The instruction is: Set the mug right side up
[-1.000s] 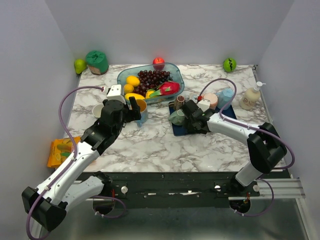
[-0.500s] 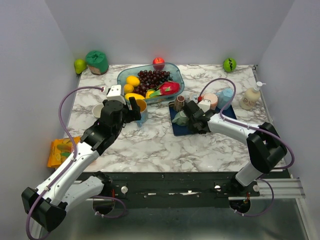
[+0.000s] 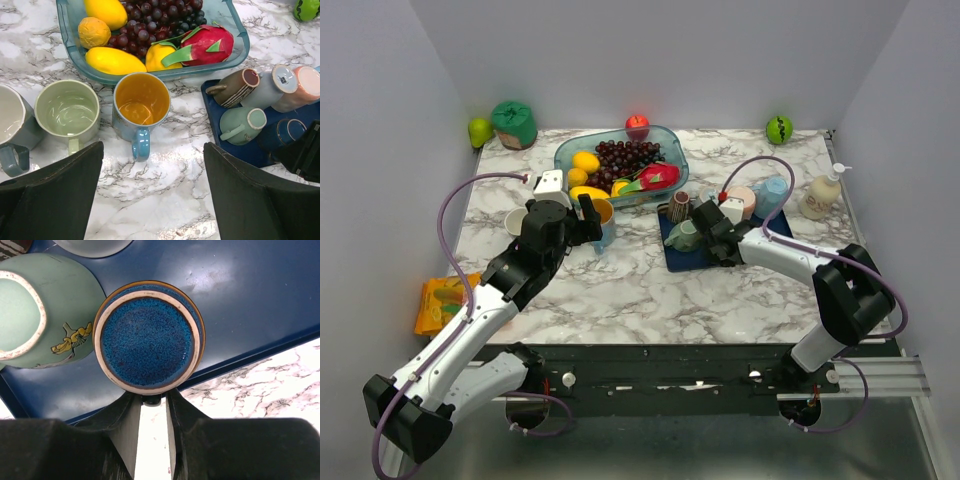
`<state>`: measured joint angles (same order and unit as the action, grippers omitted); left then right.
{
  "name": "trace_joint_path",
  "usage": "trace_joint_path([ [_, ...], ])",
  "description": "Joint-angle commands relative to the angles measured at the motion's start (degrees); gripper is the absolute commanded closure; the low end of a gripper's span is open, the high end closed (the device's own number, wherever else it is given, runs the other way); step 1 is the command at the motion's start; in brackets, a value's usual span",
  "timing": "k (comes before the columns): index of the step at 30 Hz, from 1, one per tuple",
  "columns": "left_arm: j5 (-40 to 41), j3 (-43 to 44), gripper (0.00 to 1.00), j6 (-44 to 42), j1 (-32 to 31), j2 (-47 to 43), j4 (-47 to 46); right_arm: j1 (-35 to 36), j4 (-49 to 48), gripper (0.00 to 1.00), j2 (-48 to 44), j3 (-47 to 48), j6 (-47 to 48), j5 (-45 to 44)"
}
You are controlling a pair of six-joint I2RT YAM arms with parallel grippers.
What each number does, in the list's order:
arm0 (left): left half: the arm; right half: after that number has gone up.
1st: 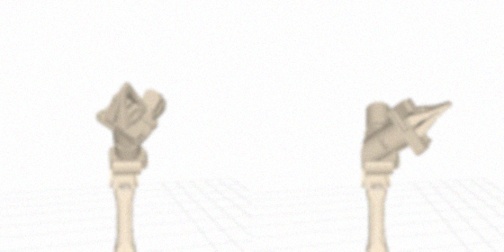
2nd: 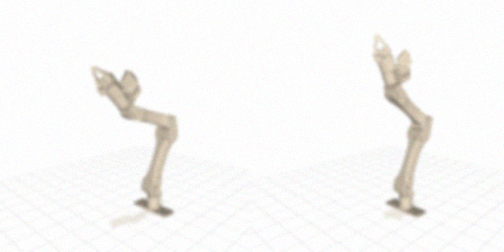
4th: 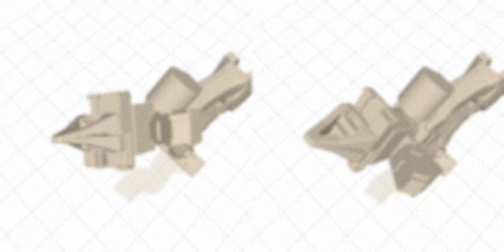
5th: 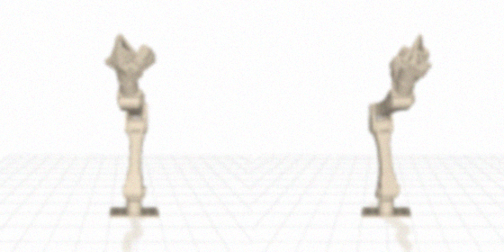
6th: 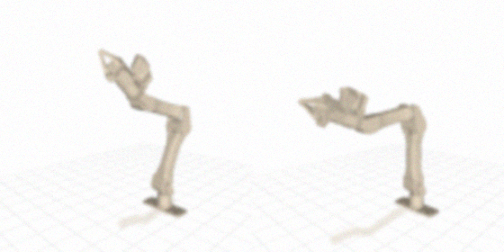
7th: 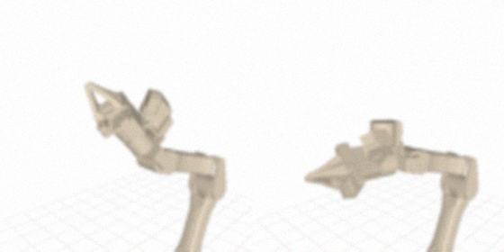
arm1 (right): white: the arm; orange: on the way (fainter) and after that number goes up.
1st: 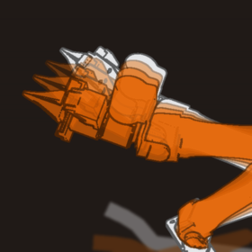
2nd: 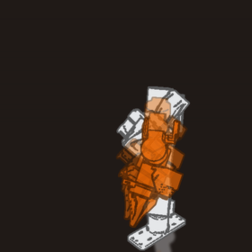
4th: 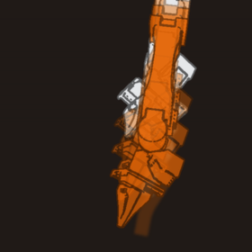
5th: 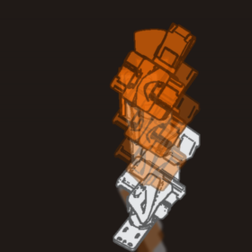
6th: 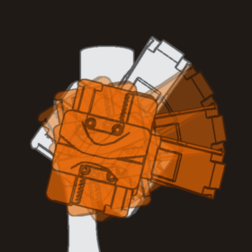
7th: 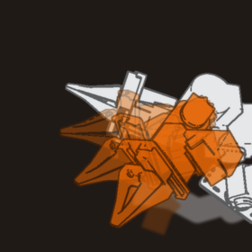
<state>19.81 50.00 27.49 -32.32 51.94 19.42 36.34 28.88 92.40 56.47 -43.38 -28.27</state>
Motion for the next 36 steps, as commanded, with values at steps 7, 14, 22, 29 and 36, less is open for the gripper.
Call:
trace_joint_path([
  [7, -1.6, -0.7, 0.11, 0.4, 0.1, -1.1, -0.3, -0.7, -6.1, 0.88, 1.1, -1.6, 5.8, 0.0],
  [14, -4.3, -0.7, 0.11, -0.3, 0.1, -1.3, -1.0, -0.9, -5.1, 0.99, -1.3, -1.6, 5.5, 0.5],
  [22, -13.8, -0.7, 0.10, -0.8, 0.1, -1.1, -4.8, -0.9, 0.3, 0.99, -17.1, -1.5, 3.5, 9.9],
  [29, -25.3, 0.4, 0.09, 0.9, 0.1, -1.3, -10.2, -0.9, -2.3, 0.99, -31.7, -0.7, 1.1, 23.0],
  [36, -43.1, 1.5, 0.09, 9.8, 0.0, -0.3, -19.1, -0.9, -14.9, 0.99, -37.9, 2.4, -2.9, 35.7],
])
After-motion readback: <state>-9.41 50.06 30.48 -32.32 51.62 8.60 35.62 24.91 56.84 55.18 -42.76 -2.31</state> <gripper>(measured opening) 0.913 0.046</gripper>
